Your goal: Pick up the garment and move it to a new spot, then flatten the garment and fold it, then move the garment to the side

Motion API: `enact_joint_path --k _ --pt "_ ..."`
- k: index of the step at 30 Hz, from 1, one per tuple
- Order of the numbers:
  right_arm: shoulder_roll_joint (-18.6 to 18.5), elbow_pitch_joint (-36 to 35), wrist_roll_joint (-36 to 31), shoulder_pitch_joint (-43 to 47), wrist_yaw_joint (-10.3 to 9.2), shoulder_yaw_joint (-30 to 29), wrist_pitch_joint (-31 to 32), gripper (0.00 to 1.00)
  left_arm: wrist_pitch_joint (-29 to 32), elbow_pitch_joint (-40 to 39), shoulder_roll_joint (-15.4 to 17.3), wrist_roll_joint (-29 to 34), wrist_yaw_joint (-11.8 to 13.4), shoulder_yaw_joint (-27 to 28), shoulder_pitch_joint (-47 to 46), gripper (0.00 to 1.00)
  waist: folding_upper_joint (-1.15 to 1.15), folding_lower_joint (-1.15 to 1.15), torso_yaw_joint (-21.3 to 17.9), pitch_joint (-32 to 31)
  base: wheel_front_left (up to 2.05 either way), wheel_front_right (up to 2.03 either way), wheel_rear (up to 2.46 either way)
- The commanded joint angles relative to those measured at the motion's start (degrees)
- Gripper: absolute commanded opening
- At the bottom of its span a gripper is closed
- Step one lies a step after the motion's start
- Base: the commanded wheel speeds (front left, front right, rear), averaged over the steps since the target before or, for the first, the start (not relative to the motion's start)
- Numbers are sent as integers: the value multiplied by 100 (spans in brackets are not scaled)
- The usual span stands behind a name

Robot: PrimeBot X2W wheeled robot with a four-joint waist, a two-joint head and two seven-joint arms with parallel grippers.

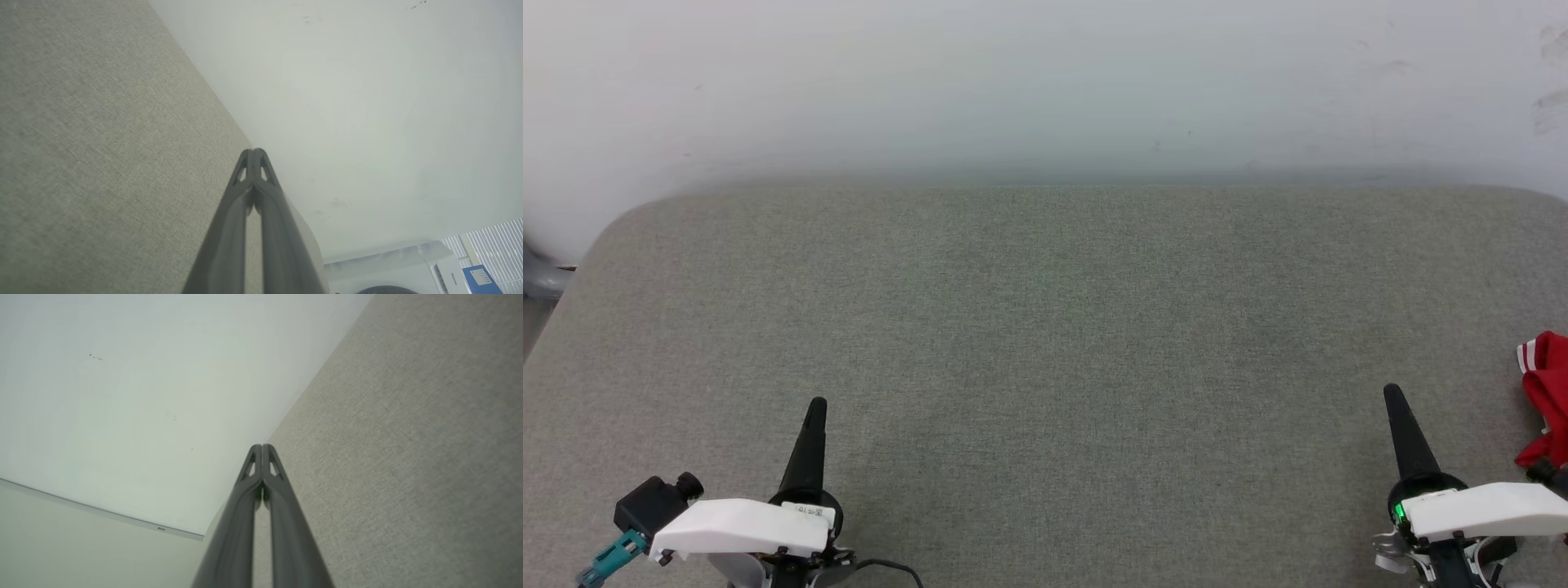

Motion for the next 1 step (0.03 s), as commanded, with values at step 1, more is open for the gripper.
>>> enact_joint_path --k 1 --pt "10 -35 130 -151 -1 -22 27 0 32 -24 17 -116 -37 19 -131 0 0 0 -1 -2 0 0 0"
